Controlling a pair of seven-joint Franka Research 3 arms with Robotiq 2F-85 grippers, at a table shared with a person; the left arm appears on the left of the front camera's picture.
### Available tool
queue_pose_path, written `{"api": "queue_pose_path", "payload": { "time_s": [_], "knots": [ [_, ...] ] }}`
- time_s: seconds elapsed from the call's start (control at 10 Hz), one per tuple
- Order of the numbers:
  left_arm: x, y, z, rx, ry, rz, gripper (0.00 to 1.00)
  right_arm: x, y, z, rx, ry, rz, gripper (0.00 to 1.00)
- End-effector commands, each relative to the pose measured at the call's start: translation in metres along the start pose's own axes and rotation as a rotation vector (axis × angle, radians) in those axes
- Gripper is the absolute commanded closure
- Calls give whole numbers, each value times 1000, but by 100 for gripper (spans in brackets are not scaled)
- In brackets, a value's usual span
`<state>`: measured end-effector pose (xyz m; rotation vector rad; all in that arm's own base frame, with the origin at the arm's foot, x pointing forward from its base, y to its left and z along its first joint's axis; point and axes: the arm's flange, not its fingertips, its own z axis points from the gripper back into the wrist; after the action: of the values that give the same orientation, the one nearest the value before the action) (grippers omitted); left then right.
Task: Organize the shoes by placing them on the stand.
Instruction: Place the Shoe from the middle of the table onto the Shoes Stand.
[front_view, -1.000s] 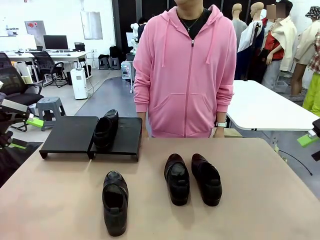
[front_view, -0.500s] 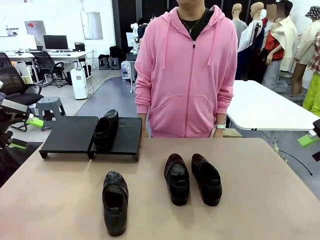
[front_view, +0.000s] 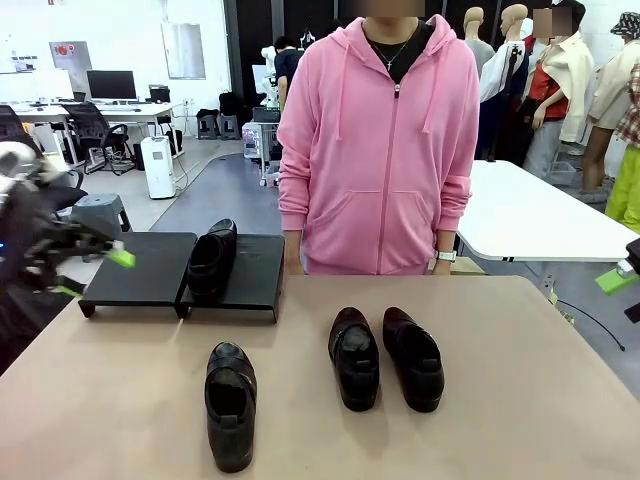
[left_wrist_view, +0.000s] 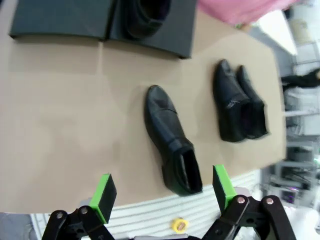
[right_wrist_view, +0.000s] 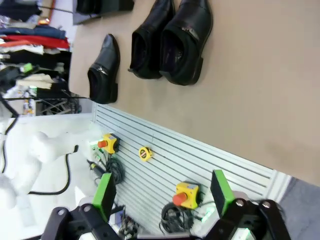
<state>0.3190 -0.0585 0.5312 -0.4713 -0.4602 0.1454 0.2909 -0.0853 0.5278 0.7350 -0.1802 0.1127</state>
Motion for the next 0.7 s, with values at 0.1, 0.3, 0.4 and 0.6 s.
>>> {"api": "queue_pose_path", "payload": {
  "time_s": [0.1,0.3,0.4,0.6],
  "knots": [
    [-87,-56,-80,290,43,-70,0,0,-1,3,12,-1,3,0],
    [-96,-70,-89,277,223,-151,0,0,-1,3,12,-1,3,0],
    [-95,-74,-80,186,361,-175,0,0,-1,3,12,-1,3,0],
    [-85,-92,-101,291,135,-131,0,0,-1,3,12,-1,3,0]
  ]
}}
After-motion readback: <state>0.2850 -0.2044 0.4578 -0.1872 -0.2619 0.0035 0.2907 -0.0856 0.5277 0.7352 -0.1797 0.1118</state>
